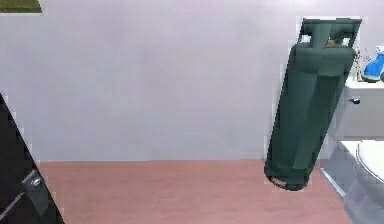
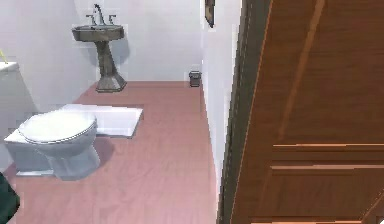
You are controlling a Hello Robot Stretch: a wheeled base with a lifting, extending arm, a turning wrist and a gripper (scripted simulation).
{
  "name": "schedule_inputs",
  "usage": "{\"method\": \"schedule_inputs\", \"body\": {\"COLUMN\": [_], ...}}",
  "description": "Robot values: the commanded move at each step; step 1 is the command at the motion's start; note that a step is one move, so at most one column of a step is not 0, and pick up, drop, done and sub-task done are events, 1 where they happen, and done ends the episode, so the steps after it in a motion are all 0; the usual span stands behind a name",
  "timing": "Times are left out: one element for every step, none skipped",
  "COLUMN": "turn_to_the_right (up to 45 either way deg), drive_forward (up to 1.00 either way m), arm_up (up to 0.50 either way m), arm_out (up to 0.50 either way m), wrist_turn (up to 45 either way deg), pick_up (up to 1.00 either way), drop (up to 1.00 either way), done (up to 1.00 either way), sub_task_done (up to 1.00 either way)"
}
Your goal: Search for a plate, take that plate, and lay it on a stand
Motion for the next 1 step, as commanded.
{"method": "schedule_inputs", "body": {"turn_to_the_right": [45.0], "drive_forward": [0.00], "arm_up": [0.00], "arm_out": [0.00], "wrist_turn": [0.0], "pick_up": [0.00], "drop": [0.00], "done": [0.00], "sub_task_done": [0.00]}}
